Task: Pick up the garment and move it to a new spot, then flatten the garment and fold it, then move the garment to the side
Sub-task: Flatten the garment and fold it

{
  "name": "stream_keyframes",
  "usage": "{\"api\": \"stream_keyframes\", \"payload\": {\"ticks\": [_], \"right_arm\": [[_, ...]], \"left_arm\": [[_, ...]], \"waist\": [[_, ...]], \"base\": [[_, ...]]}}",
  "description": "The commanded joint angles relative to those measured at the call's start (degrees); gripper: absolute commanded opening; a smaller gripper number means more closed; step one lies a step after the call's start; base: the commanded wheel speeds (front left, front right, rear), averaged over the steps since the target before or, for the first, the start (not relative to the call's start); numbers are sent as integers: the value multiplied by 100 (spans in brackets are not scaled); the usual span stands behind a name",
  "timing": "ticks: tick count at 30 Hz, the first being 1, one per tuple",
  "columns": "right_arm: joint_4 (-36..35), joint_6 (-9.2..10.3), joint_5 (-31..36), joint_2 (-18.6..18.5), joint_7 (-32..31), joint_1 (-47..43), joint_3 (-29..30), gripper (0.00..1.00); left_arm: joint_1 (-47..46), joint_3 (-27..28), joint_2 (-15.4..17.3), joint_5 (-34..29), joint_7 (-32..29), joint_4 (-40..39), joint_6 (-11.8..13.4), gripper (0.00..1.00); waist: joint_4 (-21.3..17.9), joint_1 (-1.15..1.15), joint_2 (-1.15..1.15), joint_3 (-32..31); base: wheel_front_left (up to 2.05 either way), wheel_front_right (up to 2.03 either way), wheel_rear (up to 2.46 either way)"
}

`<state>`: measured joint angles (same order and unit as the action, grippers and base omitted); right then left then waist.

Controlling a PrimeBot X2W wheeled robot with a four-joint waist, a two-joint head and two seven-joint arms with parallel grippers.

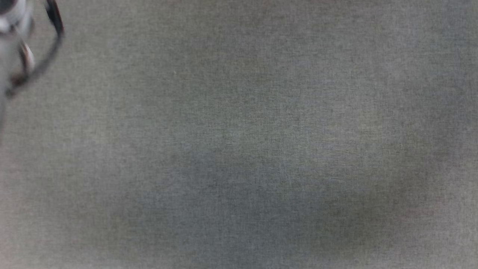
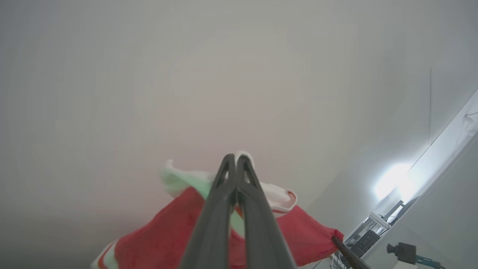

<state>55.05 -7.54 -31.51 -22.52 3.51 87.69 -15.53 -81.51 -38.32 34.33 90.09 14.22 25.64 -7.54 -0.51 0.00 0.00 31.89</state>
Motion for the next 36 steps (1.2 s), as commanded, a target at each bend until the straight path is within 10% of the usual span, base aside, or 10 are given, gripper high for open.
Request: {"api": "stream_keyframes", "payload": {"ticks": [1, 10, 19, 36], "right_arm": [[-93, 11, -5, -92, -1, -165, -149, 0], [-1674, 11, -1514, -953, -576, -2780, -1144, 0], [-3597, 10, -2230, -1805, -634, -5345, -795, 0], [-6629, 10, -1604, -864, -1821, -9425, 2312, 0]], "left_arm": [[215, 69, 6, 121, 42, -169, 14, 0], [3314, 121, 380, -36, 100, -2037, 11, 0], [5518, 19, 752, -892, 87, -2989, 9, 0], [8174, 928, 1018, -1872, 88, -4465, 9, 0]], "waist": [[40, 0, 0, -44], [111, 0, 0, -459], [11, 0, 0, -948], [112, 0, 0, -1309]], "base": [[0, 0, 0], [0, 0, 0], [0, 0, 0], [0, 0, 0]]}}
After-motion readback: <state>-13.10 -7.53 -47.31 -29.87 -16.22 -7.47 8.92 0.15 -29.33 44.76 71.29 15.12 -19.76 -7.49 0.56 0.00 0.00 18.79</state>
